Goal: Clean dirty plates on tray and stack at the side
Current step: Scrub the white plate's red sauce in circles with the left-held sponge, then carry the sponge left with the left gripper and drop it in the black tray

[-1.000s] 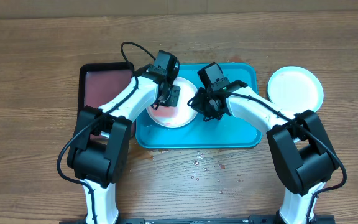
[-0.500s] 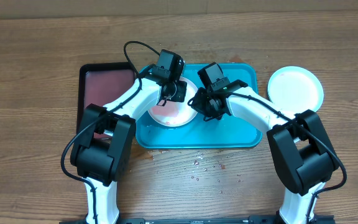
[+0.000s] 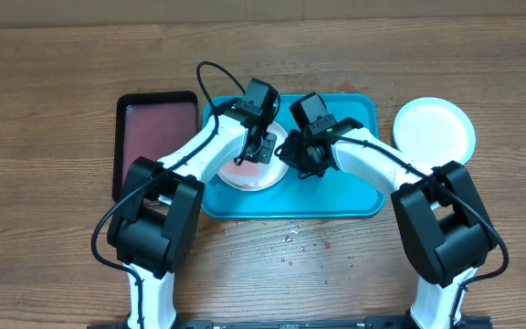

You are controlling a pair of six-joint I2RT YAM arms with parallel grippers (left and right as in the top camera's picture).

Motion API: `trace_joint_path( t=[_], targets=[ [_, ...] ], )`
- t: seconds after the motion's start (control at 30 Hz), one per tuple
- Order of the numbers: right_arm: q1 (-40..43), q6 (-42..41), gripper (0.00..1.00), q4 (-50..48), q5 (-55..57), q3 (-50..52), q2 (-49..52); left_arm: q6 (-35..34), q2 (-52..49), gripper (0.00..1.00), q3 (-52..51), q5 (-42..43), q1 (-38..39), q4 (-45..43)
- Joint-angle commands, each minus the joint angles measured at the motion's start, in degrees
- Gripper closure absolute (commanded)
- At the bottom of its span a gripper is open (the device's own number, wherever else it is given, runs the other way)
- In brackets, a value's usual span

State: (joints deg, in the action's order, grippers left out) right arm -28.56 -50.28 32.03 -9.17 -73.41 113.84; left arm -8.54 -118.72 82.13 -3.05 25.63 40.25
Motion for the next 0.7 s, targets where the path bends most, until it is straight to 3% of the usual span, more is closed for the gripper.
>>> trace_joint_path(
  t=[0.0,0.47,0.67],
  targets=[
    [0.5,-0.7,0.96,-0.4,2.2,-0.2,-0.3,0.6,-2.9,0.96,-3.2,-10.9,-1.8,3.9],
    [0.5,-0.7,0.96,-0.4,2.2,-0.2,-0.3,0.3,-2.7,0.96,5.1,-11.4,-4.5,7.1],
    [0.7,-0.3,0.96,-0.4,2.1,-0.4,-0.5,1.3,-1.7,0.96,13.1,-2.3,-4.1,12.2]
  ],
)
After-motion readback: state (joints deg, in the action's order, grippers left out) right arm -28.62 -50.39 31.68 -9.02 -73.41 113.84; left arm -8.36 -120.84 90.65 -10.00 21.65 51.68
